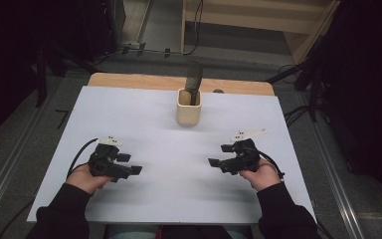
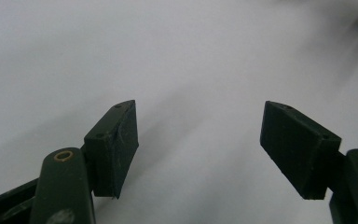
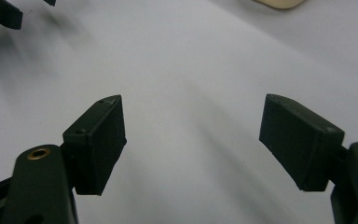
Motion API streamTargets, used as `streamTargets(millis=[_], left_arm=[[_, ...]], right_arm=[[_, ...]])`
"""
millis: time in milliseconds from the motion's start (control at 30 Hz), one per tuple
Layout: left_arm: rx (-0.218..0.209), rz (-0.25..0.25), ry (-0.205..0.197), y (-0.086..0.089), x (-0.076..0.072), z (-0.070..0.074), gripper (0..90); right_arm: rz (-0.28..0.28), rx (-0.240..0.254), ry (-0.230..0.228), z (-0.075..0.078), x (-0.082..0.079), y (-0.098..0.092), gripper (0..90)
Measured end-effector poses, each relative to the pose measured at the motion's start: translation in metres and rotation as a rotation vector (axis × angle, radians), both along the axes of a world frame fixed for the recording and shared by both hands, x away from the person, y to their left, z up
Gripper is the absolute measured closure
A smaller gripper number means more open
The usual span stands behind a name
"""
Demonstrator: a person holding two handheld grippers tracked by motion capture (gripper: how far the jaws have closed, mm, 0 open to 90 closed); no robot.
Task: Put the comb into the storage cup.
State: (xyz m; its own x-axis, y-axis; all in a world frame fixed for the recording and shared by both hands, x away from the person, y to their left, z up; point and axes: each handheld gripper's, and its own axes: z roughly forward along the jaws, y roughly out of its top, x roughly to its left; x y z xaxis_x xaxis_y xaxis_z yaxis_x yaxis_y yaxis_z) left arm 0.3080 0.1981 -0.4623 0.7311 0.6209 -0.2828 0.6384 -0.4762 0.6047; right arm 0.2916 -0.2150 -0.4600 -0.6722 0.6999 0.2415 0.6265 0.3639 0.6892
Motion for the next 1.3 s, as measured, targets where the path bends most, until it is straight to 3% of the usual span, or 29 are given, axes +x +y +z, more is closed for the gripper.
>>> streamTargets(millis=[300,1300], left_arm=[[0.006,-0.004,-0.001,0.001,-0.002,0.001,28.4],[-0.002,-0.017,-0.013,0.003,-0.013,0.003,28.5]], right_arm=[[0.002,-0.006,0.009,-0.003,-0.01,-0.011,20.1],[-0.071,-0.004,0.035,-0.014,-0.041,-0.058,19.7]])
